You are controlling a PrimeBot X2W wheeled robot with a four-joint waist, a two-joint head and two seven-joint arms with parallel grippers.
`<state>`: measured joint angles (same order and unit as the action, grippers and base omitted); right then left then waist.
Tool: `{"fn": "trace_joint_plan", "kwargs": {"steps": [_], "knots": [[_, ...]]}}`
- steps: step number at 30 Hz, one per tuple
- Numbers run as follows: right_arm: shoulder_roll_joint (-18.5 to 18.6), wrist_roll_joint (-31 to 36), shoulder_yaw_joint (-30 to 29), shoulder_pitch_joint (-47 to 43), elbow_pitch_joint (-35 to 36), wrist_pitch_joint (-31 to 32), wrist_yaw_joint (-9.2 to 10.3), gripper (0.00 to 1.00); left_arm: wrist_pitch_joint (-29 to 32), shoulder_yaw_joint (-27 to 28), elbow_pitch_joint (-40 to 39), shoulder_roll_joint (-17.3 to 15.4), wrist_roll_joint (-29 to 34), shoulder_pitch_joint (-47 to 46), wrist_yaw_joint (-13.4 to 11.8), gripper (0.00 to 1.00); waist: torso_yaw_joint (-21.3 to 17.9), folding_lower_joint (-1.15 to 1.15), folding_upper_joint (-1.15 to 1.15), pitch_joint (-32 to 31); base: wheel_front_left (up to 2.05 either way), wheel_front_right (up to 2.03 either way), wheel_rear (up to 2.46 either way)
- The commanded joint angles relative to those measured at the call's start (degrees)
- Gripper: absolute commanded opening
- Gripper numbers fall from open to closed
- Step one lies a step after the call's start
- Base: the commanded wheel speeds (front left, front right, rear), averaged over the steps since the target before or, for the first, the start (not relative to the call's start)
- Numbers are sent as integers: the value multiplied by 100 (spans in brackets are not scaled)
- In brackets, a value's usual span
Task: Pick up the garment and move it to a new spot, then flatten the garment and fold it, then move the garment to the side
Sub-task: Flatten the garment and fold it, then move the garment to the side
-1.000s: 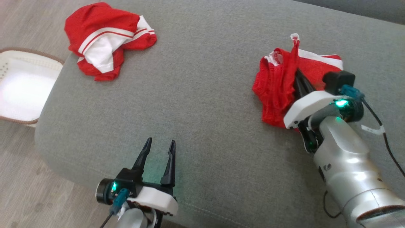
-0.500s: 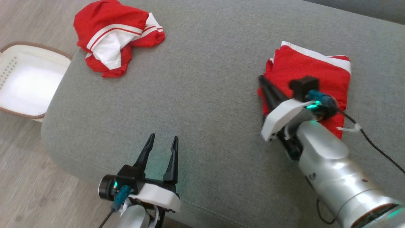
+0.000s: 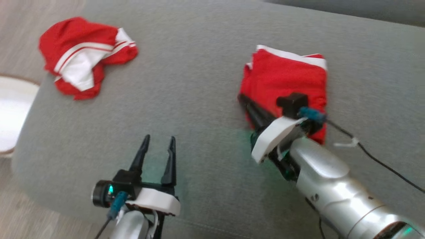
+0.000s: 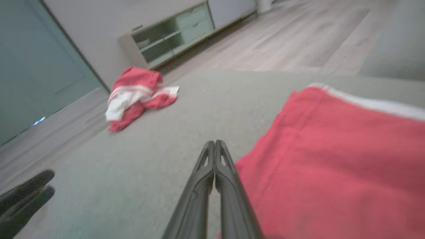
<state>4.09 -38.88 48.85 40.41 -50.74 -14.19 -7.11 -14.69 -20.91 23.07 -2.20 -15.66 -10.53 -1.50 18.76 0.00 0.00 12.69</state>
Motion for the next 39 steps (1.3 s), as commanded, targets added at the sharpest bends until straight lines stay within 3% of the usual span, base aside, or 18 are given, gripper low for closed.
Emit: {"fn": "trace_joint_plan", "kwargs": {"steps": [1, 7, 8, 10, 14, 20, 39], "knots": [[-121, 40, -190, 94, 224, -74, -37, 0, -30, 289, -214, -67, 92, -239, -2, 100, -294, 0, 0, -118, 0, 0, 0], [-119, 968, -2017, -452, 890, -79, -37, 0, -30, 661, -235, -67, 294, -106, -15, 100, -893, 0, 0, -332, 0, 0, 0], [-119, 1134, -2308, -583, 951, -79, -37, 24, -30, 713, -224, -67, 319, -88, -23, 100, -964, 0, 0, -370, 0, 0, 0], [-119, 1523, -2778, -861, 1011, -80, -37, 100, -30, 808, -201, -67, 395, -51, -34, 100, -1091, 0, 0, -455, 0, 0, 0], [-120, 2073, -3514, -1410, 1278, -80, -37, 100, -31, 1007, -121, -67, 561, 46, -81, 100, -1293, 0, 0, -615, 0, 0, 0], [-121, 2495, -4155, -2082, 1709, -80, -37, 100, -31, 1318, -17, -78, 870, 256, -158, 100, -1473, 0, 0, -811, 0, 0, 0], [-121, 2495, -4003, -3065, 2062, -81, -37, 100, -31, 1827, 11, -71, 1107, 1014, -173, 100, -1747, 0, 0, -1280, 0, 0, 0]]}}
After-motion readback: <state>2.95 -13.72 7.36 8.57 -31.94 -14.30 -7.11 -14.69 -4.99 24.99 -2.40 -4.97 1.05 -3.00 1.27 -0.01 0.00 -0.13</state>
